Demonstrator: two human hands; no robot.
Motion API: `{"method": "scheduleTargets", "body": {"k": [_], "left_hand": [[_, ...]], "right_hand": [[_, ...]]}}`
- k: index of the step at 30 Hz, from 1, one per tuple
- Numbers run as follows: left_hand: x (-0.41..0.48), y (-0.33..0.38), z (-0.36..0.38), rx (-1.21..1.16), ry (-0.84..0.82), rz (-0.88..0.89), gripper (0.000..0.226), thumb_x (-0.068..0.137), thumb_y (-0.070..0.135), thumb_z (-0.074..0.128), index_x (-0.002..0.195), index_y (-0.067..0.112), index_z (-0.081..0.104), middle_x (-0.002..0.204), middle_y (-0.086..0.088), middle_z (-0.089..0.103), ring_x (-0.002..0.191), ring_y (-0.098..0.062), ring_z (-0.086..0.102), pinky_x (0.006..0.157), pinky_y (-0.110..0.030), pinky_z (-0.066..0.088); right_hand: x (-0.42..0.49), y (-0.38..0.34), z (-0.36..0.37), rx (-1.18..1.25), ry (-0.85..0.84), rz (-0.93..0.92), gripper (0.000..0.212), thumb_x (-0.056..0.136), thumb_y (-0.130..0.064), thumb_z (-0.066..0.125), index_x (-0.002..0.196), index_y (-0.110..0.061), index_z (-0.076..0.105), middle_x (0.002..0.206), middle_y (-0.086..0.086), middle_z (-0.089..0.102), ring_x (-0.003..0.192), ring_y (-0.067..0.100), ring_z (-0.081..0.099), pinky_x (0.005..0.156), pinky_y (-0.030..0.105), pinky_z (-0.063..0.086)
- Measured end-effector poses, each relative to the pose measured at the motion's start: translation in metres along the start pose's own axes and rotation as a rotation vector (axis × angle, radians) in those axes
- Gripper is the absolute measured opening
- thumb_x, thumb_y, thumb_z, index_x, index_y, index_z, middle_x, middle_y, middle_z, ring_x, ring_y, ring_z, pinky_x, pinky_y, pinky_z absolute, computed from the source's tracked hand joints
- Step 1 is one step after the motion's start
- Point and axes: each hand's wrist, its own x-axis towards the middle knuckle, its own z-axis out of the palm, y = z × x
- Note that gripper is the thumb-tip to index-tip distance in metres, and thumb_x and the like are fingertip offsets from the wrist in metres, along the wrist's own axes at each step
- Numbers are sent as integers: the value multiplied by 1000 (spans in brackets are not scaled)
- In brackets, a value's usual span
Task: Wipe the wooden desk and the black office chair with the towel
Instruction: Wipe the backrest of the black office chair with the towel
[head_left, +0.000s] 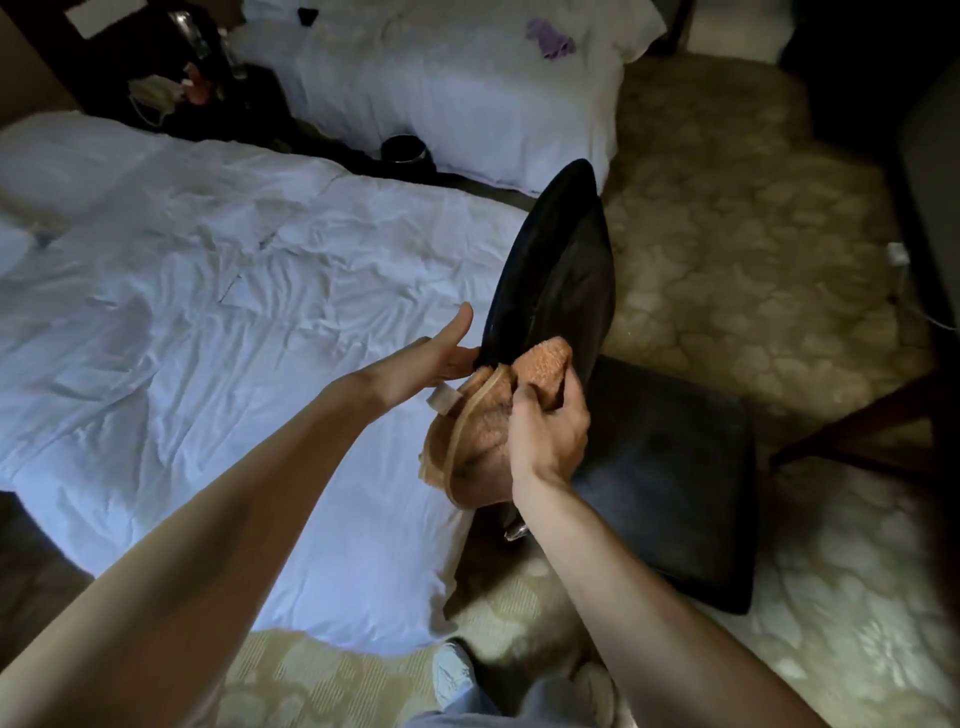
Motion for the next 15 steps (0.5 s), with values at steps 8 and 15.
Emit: {"method": "scheduleTargets", "body": {"k": [8,15], "left_hand": [[2,0,-7,-52,21,91,72,77,99,17,123,65,59,134,22,64,129,2,55,119,-36,32],[14,-9,-32,-135,-12,0,112,79,92,-2,134,24,68,132,6,70,132,-10,57,124,-42,29]], "right_hand": [[36,-62,10,297,-96,188,44,85,-15,76,125,-32,68,117,2,71,103,24,69,93,43,58],[59,-66,7,398,162,-40,58,86,-23,70,142,-35,57,129,0,68,111,18,68,95,45,58]]}}
